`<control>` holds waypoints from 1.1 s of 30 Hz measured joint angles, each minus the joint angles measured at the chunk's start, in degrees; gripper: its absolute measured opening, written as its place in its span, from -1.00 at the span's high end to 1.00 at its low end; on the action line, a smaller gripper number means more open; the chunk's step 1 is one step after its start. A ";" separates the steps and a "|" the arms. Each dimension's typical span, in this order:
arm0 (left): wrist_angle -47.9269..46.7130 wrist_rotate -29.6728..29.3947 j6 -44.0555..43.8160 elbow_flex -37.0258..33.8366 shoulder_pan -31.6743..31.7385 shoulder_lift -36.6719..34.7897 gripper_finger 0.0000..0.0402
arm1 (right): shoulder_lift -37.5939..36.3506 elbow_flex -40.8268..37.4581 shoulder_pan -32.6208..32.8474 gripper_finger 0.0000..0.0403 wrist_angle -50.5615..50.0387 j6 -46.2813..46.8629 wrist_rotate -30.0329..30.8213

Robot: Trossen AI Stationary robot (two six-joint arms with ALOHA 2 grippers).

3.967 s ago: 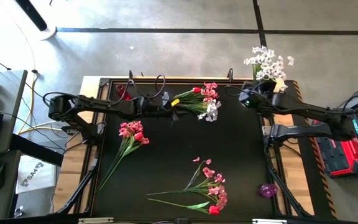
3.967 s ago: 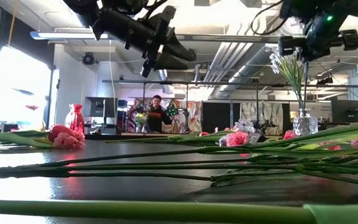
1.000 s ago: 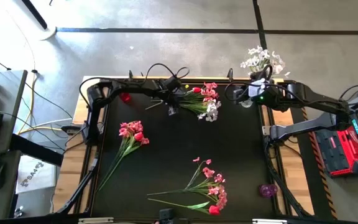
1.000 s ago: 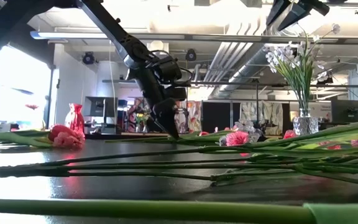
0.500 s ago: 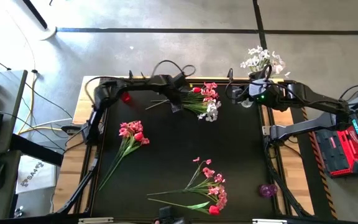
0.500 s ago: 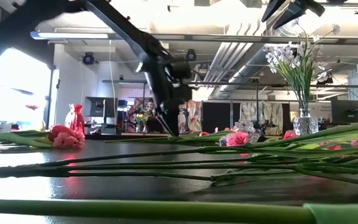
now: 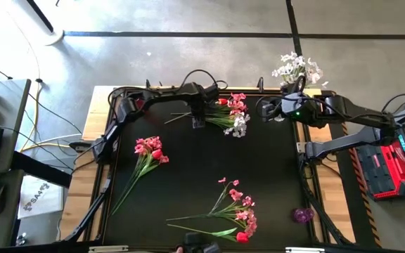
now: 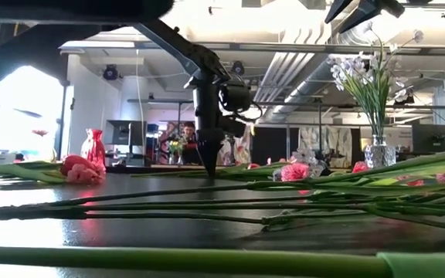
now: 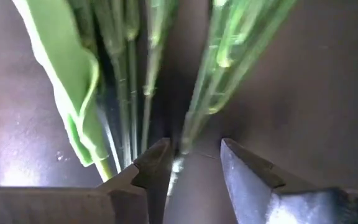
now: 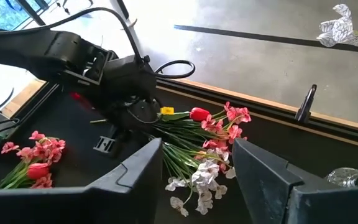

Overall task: Sort flowers into vase by color
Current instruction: Put the white flowers into the transparent flower vase

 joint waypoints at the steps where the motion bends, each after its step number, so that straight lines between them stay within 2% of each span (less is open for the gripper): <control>1: -0.06 0.80 0.68 0.00 0.21 -0.04 0.41 | 0.00 0.00 0.00 0.09 0.00 -0.02 0.00; 7: 0.14 3.77 3.53 -0.02 1.73 0.00 0.63 | 0.00 0.00 0.00 0.09 0.00 -0.11 -0.74; 15: 1.19 2.87 1.82 -0.02 2.08 0.00 0.95 | -0.02 0.00 0.00 0.09 0.04 -0.12 -0.57; 23: -3.62 3.17 1.27 0.00 1.60 -0.06 1.00 | -0.04 0.00 0.00 0.09 0.15 -0.12 -0.50; 33: -11.57 19.11 -1.62 -0.22 -0.56 -4.47 1.00 | -0.09 0.00 -0.01 0.09 0.82 -0.41 -1.41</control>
